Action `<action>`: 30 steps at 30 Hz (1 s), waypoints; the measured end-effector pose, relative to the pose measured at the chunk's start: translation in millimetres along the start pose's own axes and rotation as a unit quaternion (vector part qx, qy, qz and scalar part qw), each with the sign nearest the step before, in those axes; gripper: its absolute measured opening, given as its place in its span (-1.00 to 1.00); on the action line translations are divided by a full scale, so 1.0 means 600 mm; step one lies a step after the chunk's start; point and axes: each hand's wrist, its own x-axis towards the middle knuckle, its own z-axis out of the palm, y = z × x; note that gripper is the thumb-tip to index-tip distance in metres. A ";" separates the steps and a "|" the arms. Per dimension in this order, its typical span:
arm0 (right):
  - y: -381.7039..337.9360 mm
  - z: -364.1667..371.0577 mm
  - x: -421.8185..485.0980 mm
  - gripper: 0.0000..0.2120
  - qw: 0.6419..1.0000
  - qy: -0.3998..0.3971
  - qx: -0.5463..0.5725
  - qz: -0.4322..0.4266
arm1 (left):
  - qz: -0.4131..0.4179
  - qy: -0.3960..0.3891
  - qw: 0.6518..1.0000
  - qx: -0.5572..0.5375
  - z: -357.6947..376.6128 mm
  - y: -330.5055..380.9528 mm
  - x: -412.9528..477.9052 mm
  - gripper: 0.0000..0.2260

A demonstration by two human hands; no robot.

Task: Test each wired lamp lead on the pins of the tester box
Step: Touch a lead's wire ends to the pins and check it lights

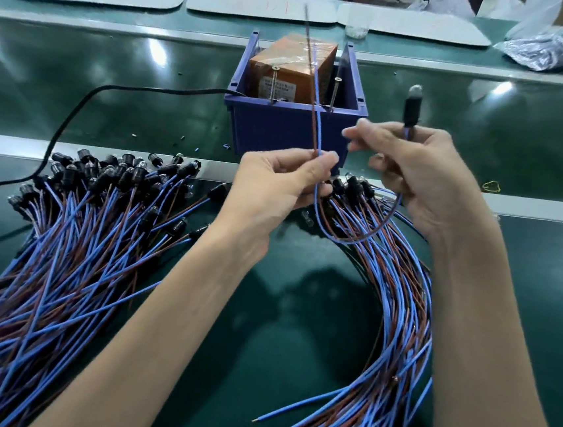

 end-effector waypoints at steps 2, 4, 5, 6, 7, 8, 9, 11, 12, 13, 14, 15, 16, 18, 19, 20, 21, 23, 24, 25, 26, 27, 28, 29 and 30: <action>0.001 0.011 -0.001 -0.86 0.999 -0.023 -0.024 0.021 | -0.002 -0.011 1.000 0.026 -0.002 -0.004 0.000 -0.92; 0.001 0.021 -0.004 -0.87 0.998 -0.045 -0.018 0.035 | 0.000 -0.023 0.999 0.040 -0.004 -0.006 0.000 -0.90; 0.001 0.025 -0.005 -0.88 0.998 -0.055 -0.005 0.042 | 0.001 -0.028 0.999 0.041 -0.006 -0.007 0.000 -0.89; 0.001 0.029 -0.007 -0.87 0.997 -0.062 0.013 0.050 | 0.000 -0.032 0.999 0.037 -0.006 -0.006 0.000 -0.89; 0.000 0.032 -0.008 -0.87 0.996 -0.063 0.027 0.055 | 0.001 -0.035 0.999 0.027 -0.007 -0.006 0.000 -0.89; 0.000 0.033 -0.009 -0.86 0.996 -0.061 0.037 0.055 | 0.003 -0.036 0.999 0.017 -0.007 -0.006 0.000 -0.90; 0.001 0.034 -0.009 -0.87 0.996 -0.058 0.038 0.052 | 0.006 -0.033 0.999 0.013 -0.007 -0.007 0.001 -0.92; 0.000 0.035 -0.008 -0.87 0.998 -0.053 0.017 0.039 | 0.010 -0.017 1.000 0.024 -0.010 -0.009 0.005 -0.92; 0.001 0.035 -0.008 -0.86 0.998 -0.052 0.009 0.035 | 0.012 -0.009 0.999 0.034 -0.011 -0.010 0.006 -0.91; 0.001 0.034 -0.008 -0.85 0.998 -0.054 0.007 0.033 | 0.016 -0.006 0.999 0.044 -0.013 -0.011 0.008 -0.90; 0.002 0.034 -0.007 -0.85 0.998 -0.055 0.006 0.033 | 0.021 -0.005 0.998 0.053 -0.014 -0.012 0.009 -0.90; 0.001 0.034 -0.008 -0.85 0.998 -0.057 0.004 0.033 | 0.028 -0.004 0.998 0.061 -0.014 -0.013 0.010 -0.90; 0.001 0.035 -0.008 -0.85 0.998 -0.057 0.002 0.034 | 0.038 -0.001 0.997 0.068 -0.014 -0.014 0.011 -0.91; 0.002 0.037 -0.008 -0.84 0.998 -0.057 0.006 0.039 | 0.066 0.020 0.994 0.086 -0.015 -0.017 0.013 -0.92; 0.001 0.038 -0.008 -0.84 0.997 -0.057 0.007 0.045 | 0.081 0.034 0.992 0.095 -0.017 -0.018 0.015 -0.93; 0.001 0.038 -0.007 -0.84 0.997 -0.055 0.006 0.051 | 0.095 0.048 0.989 0.104 -0.018 -0.018 0.017 -0.91; 0.000 0.037 -0.007 -0.83 0.997 -0.053 0.003 0.057 | 0.107 0.062 0.986 0.116 -0.021 -0.016 0.019 -0.87; 0.001 0.033 -0.007 -0.86 0.997 -0.046 -0.018 0.060 | 0.129 0.087 0.978 0.136 -0.029 -0.011 0.024 -0.75; 0.002 0.031 -0.006 -0.89 0.997 -0.043 -0.029 0.058 | 0.138 0.100 0.975 0.144 -0.034 -0.007 0.028 -0.69; 0.002 0.029 -0.006 -0.90 0.997 -0.038 -0.033 0.058 | 0.145 0.113 0.971 0.151 -0.040 -0.004 0.032 -0.64; 0.004 0.027 -0.005 -0.88 0.997 -0.031 -0.034 0.058 | 0.151 0.125 0.968 0.157 -0.047 -0.001 0.035 -0.61; 0.005 0.026 -0.003 -0.86 0.998 -0.022 -0.034 0.057 | 0.157 0.137 0.965 0.161 -0.053 0.002 0.038 -0.61; 0.007 0.025 -0.001 -0.85 0.998 -0.011 -0.038 0.055 | 0.163 0.146 0.962 0.165 -0.059 0.004 0.040 -0.63; 0.008 0.024 0.002 -0.85 0.998 -0.002 -0.043 0.055 | 0.168 0.154 0.959 0.169 -0.065 0.005 0.042 -0.66; 0.010 0.023 0.004 -0.84 0.997 0.006 -0.047 0.056 | 0.171 0.161 0.956 0.176 -0.070 0.007 0.043 -0.69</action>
